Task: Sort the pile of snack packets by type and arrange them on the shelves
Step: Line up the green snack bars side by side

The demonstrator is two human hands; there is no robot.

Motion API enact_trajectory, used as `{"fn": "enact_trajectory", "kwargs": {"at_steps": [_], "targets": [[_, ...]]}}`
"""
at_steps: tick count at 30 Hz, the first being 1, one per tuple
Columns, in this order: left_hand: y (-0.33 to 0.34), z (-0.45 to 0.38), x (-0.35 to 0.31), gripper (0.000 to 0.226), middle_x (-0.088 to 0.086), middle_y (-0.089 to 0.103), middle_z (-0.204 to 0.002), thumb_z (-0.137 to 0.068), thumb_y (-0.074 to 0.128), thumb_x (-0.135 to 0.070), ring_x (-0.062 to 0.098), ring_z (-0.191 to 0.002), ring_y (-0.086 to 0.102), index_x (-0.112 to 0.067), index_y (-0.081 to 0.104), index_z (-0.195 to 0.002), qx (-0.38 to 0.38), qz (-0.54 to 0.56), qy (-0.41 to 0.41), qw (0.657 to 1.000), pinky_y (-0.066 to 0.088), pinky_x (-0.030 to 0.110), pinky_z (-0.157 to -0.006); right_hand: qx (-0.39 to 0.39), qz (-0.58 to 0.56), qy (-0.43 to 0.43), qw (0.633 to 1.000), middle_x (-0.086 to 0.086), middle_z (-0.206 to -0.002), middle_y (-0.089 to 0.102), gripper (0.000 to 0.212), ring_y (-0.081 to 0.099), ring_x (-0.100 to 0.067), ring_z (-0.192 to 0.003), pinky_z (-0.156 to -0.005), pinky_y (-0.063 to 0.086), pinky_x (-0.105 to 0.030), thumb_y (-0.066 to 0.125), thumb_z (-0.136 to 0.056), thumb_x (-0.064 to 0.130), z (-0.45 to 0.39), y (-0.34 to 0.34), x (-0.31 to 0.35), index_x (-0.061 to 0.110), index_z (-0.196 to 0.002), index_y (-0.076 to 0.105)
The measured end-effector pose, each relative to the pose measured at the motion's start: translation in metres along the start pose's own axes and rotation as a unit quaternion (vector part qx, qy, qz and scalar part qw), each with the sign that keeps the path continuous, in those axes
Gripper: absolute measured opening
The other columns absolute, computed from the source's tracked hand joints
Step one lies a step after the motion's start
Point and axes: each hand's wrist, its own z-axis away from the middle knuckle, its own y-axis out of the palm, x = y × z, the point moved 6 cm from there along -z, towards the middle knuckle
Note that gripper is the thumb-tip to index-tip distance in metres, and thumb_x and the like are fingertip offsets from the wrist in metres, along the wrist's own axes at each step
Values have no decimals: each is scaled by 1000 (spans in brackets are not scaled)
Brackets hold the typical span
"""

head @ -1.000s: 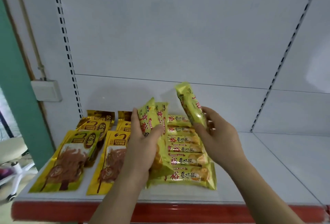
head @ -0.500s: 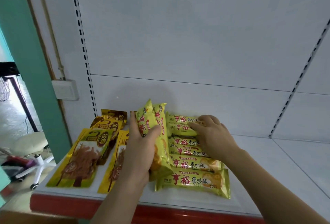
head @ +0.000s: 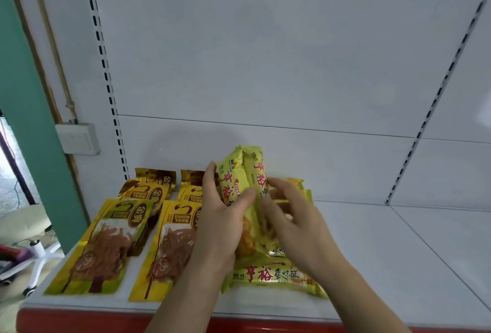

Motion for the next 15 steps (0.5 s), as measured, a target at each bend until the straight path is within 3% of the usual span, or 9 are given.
{"fn": "enact_trajectory", "kwargs": {"at_steps": [2,4,6,10,12,15], "targets": [[4,0,0,85,-12,67,-133,-85,79,-24,16,-119,68,-57,32,-148,3,-3,7,1000,53,50,-104,-8,4,3,1000,26,-112,60,44,62,1,-100,-86,56,-35,57,-97,38,8,5,-2,45,-138,48],[8,-1,1,84,-11,67,-134,-91,76,-16,15,-118,69,-53,31,-152,7,1,8,1000,52,49,-105,-13,-7,27,1000,26,-104,61,48,64,-2,-93,-81,58,-38,61,-94,37,9,3,-8,51,-138,46],[13,0,1,84,-11,65,-136,-94,73,-13,16,-118,68,-53,28,-153,19,5,4,1000,52,49,-105,-10,0,41,999,24,-98,62,50,66,-3,-85,-75,59,-38,64,-91,36,10,-3,-11,54,-135,47],[23,2,-1,83,-12,63,-139,-94,74,-17,15,-121,66,-55,27,-152,50,-8,1,999,52,49,-106,-19,71,27,997,24,-103,62,55,64,1,-85,-77,58,-32,67,-87,42,8,-17,-9,49,-138,46],[26,1,-8,82,-10,66,-133,-94,73,-17,16,-114,70,-55,27,-151,55,-9,0,998,56,50,-100,-40,72,25,996,24,-102,62,53,64,3,-81,-73,59,-32,69,-88,44,3,-26,-5,45,-137,48],[17,-5,-20,78,-3,75,-111,-95,71,-12,22,-88,78,-54,30,-147,32,11,3,999,63,49,-78,-92,121,-7,988,22,-106,62,48,62,2,-80,-72,51,-24,63,-94,37,-14,-52,-5,38,-140,50]]}}
